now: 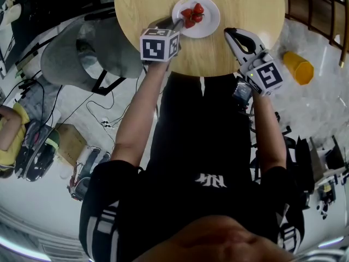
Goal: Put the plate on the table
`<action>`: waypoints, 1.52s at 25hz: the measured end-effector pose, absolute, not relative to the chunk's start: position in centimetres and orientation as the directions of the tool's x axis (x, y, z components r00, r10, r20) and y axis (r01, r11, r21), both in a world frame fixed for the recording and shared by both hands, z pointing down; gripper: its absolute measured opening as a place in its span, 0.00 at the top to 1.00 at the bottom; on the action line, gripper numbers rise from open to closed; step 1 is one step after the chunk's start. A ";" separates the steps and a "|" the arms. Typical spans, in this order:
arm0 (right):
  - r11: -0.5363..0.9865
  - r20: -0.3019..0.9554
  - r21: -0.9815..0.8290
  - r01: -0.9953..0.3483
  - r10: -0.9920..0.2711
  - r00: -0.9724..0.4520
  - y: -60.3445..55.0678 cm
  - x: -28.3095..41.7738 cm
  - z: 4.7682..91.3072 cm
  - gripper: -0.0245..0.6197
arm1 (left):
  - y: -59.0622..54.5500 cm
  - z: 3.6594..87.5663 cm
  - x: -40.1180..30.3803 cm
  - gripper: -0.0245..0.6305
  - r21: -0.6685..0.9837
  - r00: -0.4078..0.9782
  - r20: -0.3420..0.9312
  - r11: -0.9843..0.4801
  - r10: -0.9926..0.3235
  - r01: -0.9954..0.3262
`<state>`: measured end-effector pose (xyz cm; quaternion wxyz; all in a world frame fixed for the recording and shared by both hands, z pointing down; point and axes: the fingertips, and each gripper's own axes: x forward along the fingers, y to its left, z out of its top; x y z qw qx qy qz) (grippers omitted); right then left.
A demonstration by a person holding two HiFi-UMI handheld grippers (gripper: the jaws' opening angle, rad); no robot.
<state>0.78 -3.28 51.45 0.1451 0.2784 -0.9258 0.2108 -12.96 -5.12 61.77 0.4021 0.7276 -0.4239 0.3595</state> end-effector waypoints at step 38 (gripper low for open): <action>0.861 0.100 -0.265 -0.435 -0.424 -0.900 -3.1 5.9 36.0 0.97 | -2.2 35.0 -3.7 0.94 0.337 0.847 0.034 -0.792 -0.530 -0.509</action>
